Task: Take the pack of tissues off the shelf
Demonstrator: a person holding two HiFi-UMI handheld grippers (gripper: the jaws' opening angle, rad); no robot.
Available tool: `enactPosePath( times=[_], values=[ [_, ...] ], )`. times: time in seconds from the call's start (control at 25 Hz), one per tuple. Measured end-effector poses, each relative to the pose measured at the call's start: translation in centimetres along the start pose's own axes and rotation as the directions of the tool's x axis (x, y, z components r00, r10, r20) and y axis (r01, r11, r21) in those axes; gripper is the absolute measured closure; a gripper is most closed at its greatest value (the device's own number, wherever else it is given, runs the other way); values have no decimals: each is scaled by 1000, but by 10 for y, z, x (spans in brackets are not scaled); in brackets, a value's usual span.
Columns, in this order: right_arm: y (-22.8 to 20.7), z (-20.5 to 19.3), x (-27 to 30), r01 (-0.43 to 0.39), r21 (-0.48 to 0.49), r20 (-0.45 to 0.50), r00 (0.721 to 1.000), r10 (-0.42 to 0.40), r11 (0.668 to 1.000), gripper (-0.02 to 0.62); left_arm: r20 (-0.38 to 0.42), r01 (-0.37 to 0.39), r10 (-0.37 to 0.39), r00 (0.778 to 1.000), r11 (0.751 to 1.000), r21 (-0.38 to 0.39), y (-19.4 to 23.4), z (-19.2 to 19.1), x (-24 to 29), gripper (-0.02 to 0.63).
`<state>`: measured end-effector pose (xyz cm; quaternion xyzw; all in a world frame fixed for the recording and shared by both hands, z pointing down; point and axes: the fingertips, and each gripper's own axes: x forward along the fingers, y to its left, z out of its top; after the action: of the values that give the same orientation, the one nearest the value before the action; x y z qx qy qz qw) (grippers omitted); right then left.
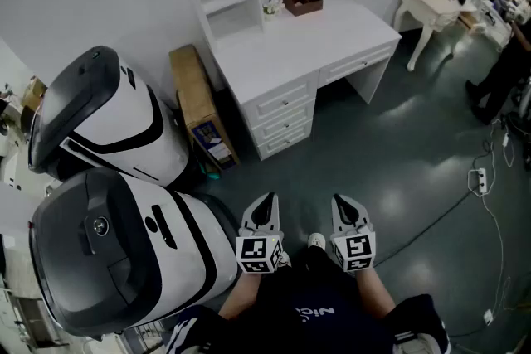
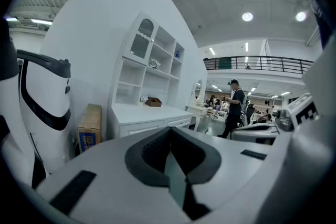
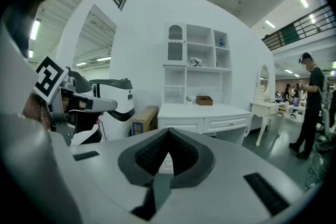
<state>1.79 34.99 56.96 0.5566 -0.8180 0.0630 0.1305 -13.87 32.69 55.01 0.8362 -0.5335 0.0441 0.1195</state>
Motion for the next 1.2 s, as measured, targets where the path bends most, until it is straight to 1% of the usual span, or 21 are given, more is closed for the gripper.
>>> enactPosePath(
  times=[0.2,0.44,0.52,0.56,0.6,0.64,0.68,0.72,0.76,0.84,1.08,1.2],
  values=[
    [11,-3,-8,22,-8,-3,1000,-22,1000,588,-11,16,-16,1000,1000,2,1,-7,-18,601],
    [1,-4,-13,60,9,8,998,-60,998,586,-7,29,-29,1000,1000,-10,-2,-9,-22,601],
    [1,-5,-11,55,10,9,998,-55,998,584,-13,43,-43,999,999,-15,-3,-10,-22,600],
    [3,-6,-10,43,10,7,999,-43,999,550,-20,53,-53,998,998,-19,-3,-11,-21,581],
    [4,-7,-9,26,13,4,1000,-26,1000,441,-26,65,-66,998,998,-26,-4,-12,-20,504],
    [5,-7,-8,9,22,4,1000,-9,1000,338,-30,77,-78,996,996,-35,-7,-13,-18,389],
    [4,-7,-7,-4,33,9,1000,4,999,262,-34,86,-87,996,995,-41,-9,-14,-16,310],
    [3,-6,-7,-11,46,16,1000,11,999,209,-36,91,-93,995,995,-44,-11,-15,-15,277],
    [1,-5,-6,-14,56,22,1000,13,998,182,-39,95,-97,995,994,-44,-12,-16,-13,265],
    [-4,-4,-4,-15,60,27,1000,13,998,166,-48,98,-100,994,994,-44,-14,-18,-9,258],
    [-21,-8,-1,-10,61,17,1000,9,998,166,-52,95,-98,994,994,-57,-20,-19,3,256],
    [-28,-9,4,-24,55,14,1000,23,998,167,-50,80,-83,995,995,-63,-22,-19,12,256]
  ],
)
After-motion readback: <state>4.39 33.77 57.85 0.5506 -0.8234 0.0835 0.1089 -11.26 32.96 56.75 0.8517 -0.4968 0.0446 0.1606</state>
